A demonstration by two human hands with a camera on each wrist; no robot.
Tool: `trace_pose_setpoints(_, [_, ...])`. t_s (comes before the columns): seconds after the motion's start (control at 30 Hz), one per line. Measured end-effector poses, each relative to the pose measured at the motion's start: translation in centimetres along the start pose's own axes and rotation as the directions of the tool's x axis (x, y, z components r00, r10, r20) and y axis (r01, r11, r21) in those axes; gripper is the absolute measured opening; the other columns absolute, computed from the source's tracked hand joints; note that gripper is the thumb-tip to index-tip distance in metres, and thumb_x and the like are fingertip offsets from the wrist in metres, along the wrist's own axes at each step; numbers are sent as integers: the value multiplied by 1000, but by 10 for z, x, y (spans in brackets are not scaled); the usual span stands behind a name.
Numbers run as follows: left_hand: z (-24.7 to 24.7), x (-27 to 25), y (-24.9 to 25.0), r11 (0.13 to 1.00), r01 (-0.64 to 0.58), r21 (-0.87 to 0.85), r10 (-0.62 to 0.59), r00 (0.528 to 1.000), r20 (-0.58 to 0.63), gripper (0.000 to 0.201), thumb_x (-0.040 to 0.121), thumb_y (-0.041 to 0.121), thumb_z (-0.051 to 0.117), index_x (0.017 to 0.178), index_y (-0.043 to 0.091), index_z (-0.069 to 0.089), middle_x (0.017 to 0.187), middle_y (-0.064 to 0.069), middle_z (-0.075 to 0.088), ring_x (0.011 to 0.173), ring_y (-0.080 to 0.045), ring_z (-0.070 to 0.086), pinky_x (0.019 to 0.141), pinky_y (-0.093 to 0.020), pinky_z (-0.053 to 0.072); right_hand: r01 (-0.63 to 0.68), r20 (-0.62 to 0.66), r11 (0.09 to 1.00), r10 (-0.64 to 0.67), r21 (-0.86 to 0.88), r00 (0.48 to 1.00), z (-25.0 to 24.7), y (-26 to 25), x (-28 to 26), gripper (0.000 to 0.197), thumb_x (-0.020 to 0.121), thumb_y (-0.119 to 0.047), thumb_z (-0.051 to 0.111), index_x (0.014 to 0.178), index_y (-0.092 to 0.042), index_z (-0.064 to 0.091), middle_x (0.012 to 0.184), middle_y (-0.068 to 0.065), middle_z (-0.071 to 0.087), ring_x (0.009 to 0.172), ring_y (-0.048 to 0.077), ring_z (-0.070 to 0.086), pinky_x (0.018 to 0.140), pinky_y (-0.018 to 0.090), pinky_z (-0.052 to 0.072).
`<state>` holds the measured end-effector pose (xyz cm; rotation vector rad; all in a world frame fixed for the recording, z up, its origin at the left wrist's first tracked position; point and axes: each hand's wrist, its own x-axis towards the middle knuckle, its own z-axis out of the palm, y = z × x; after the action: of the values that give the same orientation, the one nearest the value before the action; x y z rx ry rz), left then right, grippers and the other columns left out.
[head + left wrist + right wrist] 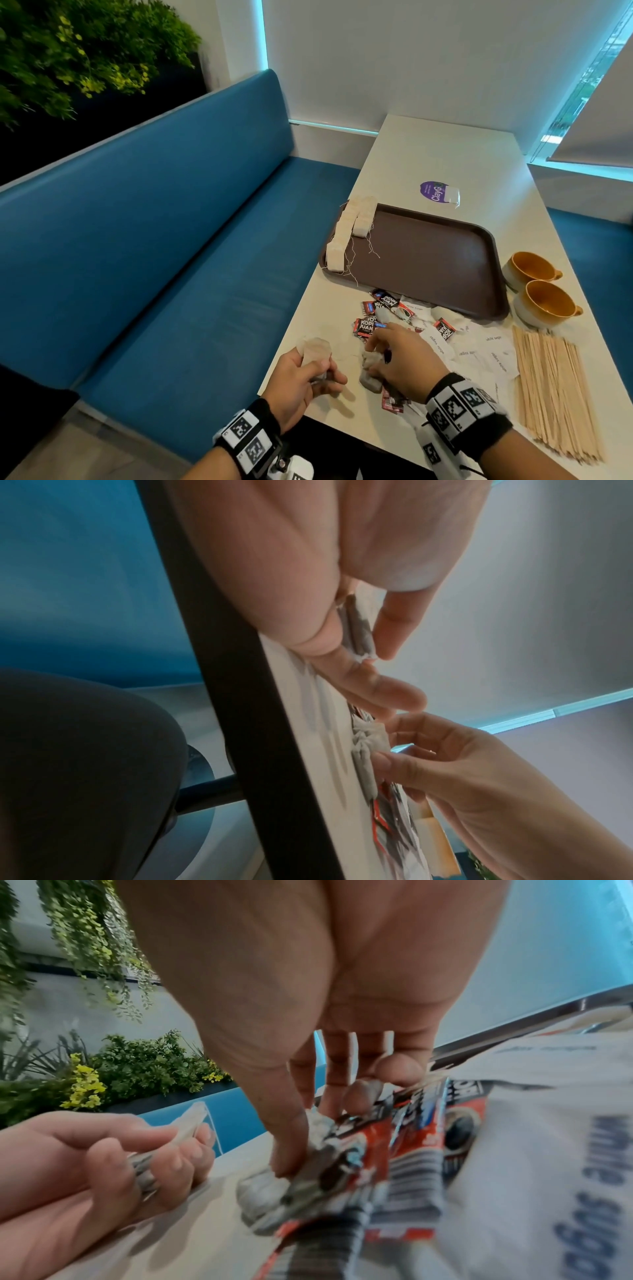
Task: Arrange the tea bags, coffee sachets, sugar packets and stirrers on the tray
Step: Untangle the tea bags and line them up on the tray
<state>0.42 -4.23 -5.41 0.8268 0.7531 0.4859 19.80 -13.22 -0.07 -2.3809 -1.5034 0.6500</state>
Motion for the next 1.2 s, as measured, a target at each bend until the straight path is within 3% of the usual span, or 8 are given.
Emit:
trace_pose_setpoints(0.4, [15, 8, -4, 995, 69, 77, -67, 997, -32, 8, 99, -4, 54, 106, -6, 57, 88, -22, 74, 84, -43, 72, 70, -45, 60, 30, -134, 935, 19, 352, 991, -13, 2, -11, 13, 80, -22, 85, 84, -32, 77, 77, -11, 72, 76, -3, 64, 67, 9, 47])
trace_pose_setpoints(0.53, [14, 3, -2, 999, 20, -26, -20, 1000, -2, 23, 100, 9, 60, 116, -6, 55, 93, -23, 67, 83, -41, 72, 56, -39, 62, 81, -209, 854, 33, 514, 977, -25, -16, -13, 11, 81, -16, 85, 78, -23, 76, 80, -8, 73, 78, -3, 68, 69, 16, 51])
trace_pose_setpoints(0.67, [19, -1, -2, 998, -8, -60, 9, 1000, 12, 50, 96, 41, 56, 120, -3, 61, 96, -28, 67, 76, -40, 69, 52, -35, 59, 84, -6, 718, -111, 691, 994, -28, -35, -12, 6, 86, -5, 78, 89, -6, 72, 79, 6, 75, 71, 14, 72, 63, 35, 60])
trace_pose_setpoints(0.83, [13, 1, -1, 994, 20, -109, -9, 995, 99, 73, 98, 61, 35, 120, 1, 70, 104, -34, 69, 83, -40, 69, 62, -38, 60, 136, 124, 871, -218, 471, 968, -9, -45, 7, 6, 86, -20, 79, 91, -24, 77, 83, -5, 75, 70, 7, 66, 74, 28, 57])
trace_pose_setpoints(0.9, [10, 1, -1, 995, 17, -95, -2, 987, 162, 63, 104, 57, 33, 131, 10, 66, 110, -28, 69, 86, -40, 69, 65, -35, 61, 126, 54, 890, -166, 438, 985, 0, -47, 14, 5, 85, -26, 80, 86, -30, 77, 88, -6, 73, 69, 5, 64, 75, 29, 57])
trace_pose_setpoints(1.0, [6, 3, -2, 998, -2, -69, 11, 990, 140, 40, 97, 25, 64, 126, -1, 60, 101, -27, 70, 82, -39, 71, 66, -34, 61, 111, -25, 890, -111, 441, 994, 6, -42, 21, 10, 83, -30, 83, 88, -36, 76, 93, -5, 66, 71, 6, 58, 67, 20, 49])
trace_pose_setpoints(1.07, [3, 5, -4, 999, -11, -51, 16, 995, 94, 24, 96, 2, 61, 117, -7, 57, 95, -26, 71, 79, -39, 71, 61, -32, 60, 93, -71, 878, -68, 469, 995, 2, -34, 22, 14, 83, -32, 83, 94, -36, 75, 93, -3, 66, 68, 6, 57, 64, 19, 47])
trace_pose_setpoints(1.2, [4, 8, -7, 998, -66, 12, 65, 997, 39, 13, 99, -8, 52, 110, -8, 57, 85, -24, 71, 72, -34, 65, 59, -37, 58, 18, -174, 920, 55, 391, 983, -16, -11, 17, 13, 86, -26, 80, 88, -36, 72, 88, -8, 67, 69, -2, 57, 66, 19, 42])
